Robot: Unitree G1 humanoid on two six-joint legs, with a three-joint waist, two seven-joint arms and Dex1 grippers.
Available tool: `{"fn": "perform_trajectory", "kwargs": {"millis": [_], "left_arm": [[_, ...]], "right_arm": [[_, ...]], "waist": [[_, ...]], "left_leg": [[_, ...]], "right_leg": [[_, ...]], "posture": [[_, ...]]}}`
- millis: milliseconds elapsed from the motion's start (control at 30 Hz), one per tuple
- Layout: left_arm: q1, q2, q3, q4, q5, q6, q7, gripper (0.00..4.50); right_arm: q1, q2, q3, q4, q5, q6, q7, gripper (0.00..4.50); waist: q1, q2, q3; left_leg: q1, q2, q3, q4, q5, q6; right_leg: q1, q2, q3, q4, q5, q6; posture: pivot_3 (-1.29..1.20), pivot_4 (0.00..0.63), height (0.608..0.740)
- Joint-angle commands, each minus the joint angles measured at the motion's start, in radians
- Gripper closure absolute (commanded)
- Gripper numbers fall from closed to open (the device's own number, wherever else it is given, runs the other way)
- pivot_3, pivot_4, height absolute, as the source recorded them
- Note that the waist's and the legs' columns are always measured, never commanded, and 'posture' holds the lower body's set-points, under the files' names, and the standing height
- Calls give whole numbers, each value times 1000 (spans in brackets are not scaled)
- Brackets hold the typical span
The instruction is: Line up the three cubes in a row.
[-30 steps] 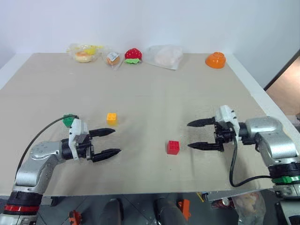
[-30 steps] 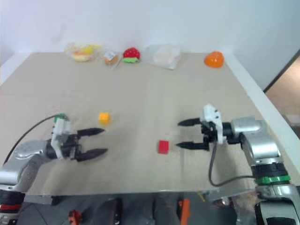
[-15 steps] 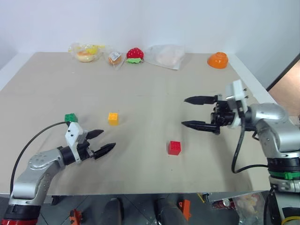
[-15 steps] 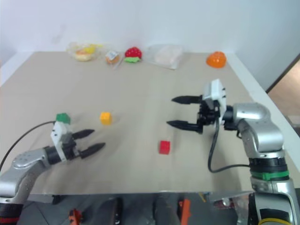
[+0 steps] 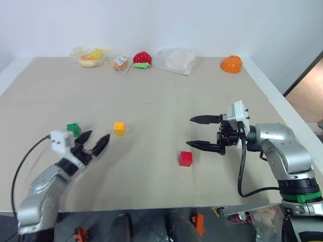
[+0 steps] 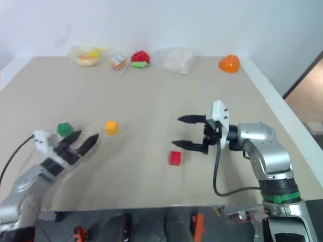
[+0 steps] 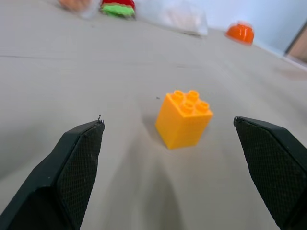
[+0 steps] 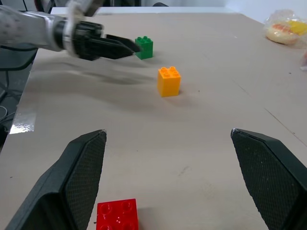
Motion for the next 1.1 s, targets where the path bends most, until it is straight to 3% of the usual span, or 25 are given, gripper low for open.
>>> {"fn": "perform_trajectory", "kwargs": {"millis": [33,233,500,1100], "left_arm": [[82,19,23,-75,-31,-8,-38,0],[74,-18,42,10,152,-148,129,0],[-48,-23,3,143,301,-205,250,0],[-323,22,-3,476,405,-298,310,0]], "right_arm": [[-12,9,-10,-8,10,-18,2,195],[-30,53,16,5,8,-33,3,195],[-21,78,39,-52,14,-18,-7,195],[54,54,6,-125,25,-1,-69,195]], "waist": [[2,0,0],[5,0,0],[5,-1,0],[5,-1,-1]], "left_leg": [[0,0,0,0,0,0],[0,-1,-1,4,0,0],[-1,-1,-1,6,0,0],[-1,-1,-1,3,0,0]], "right_leg": [[0,0,0,0,0,0],[1,0,0,0,1,-2],[1,0,0,0,2,-2],[0,1,-1,0,3,-1]], "posture": [[0,150,740],[0,150,740],[0,150,740],[0,150,740]]}}
